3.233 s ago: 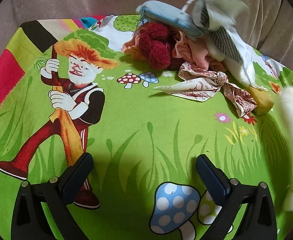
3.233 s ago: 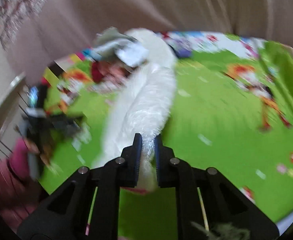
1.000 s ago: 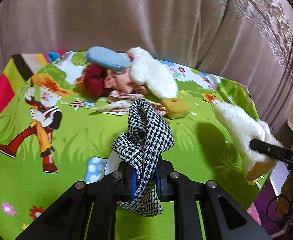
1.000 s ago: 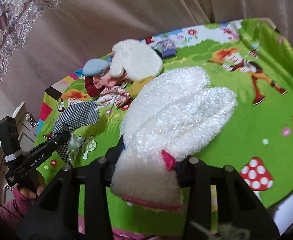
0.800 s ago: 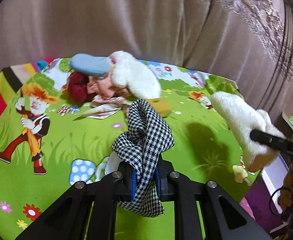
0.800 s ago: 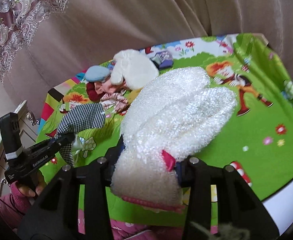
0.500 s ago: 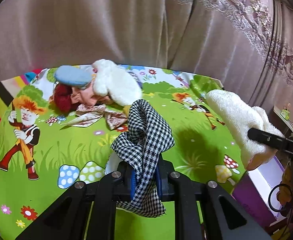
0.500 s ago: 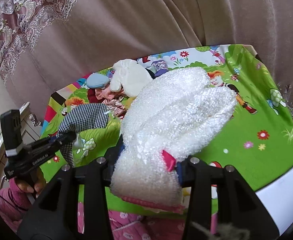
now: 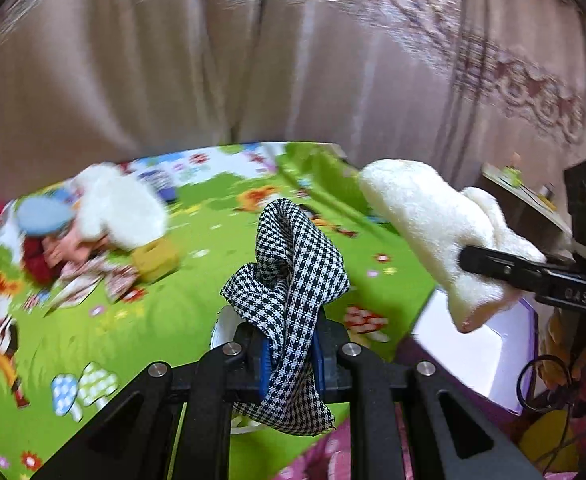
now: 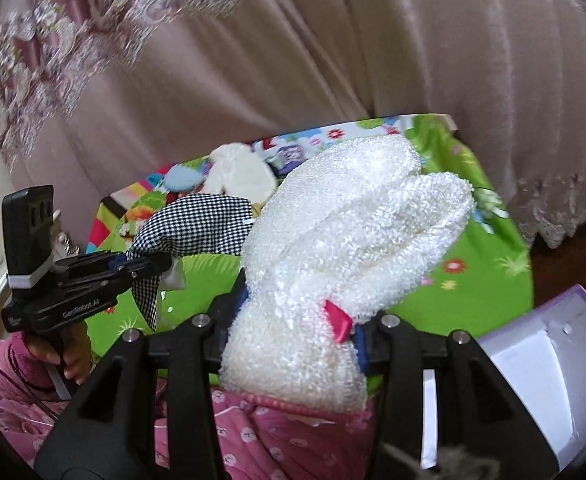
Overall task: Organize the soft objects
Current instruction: 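Carry both held cloths to the white bin and release them, then return to the mat and grasp the yellow sponge with the right tool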
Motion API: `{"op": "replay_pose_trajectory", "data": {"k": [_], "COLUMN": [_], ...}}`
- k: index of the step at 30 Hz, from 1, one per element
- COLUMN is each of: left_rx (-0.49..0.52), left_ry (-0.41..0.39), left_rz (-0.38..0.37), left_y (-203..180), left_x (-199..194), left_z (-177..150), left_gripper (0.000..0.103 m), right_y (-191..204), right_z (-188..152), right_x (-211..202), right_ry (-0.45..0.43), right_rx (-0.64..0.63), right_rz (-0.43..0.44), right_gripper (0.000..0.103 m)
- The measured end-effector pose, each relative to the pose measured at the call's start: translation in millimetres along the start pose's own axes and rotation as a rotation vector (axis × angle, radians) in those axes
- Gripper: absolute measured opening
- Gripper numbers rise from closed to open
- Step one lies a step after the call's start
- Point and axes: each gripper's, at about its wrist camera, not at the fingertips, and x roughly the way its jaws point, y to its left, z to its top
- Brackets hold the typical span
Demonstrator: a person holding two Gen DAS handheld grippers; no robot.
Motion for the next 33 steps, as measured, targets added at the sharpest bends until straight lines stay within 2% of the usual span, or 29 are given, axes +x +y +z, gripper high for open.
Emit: {"op": "replay_pose_trajectory", "data": {"k": [8, 17, 23, 28, 30, 32, 33], "left_rx": [0.125, 0.265, 0.310, 0.307, 0.280, 0.234, 0.210], "left_ry": [0.027, 0.124, 0.188, 0.220, 0.242, 0.289, 0.306], "left_rz": [-0.141, -0.268, -0.330, -0.398, -0.442, -0.497, -0.506], "left_y": [-67, -143, -183, -203, -205, -205, -202], "left_x": [14, 43, 62, 81, 90, 101, 105], "left_z": [18, 16, 9, 5, 4, 1, 0], "left_gripper": [0.017, 0.017, 0.018, 0.020, 0.033, 0.068, 0.072], "right_y": [-34, -70, -90, -95, -97, -102, -104], "right_z": [-17, -45, -58, -66, -70, -71, -72], "right_x": [-45, -87, -101, -98, -100, -94, -94], "right_ry": [-0.044, -0.042, 0.021, 0.145, 0.185, 0.229, 0.245], "right_rx": [0.055, 0.096, 0.103, 0.036, 0.016, 0.003, -0.009], "right_rz": [-0.099, -0.250, -0.346, -0.434, -0.455, -0.505, -0.558], "right_gripper": [0.048, 0.048, 0.049, 0.052, 0.056, 0.067, 0.070]}}
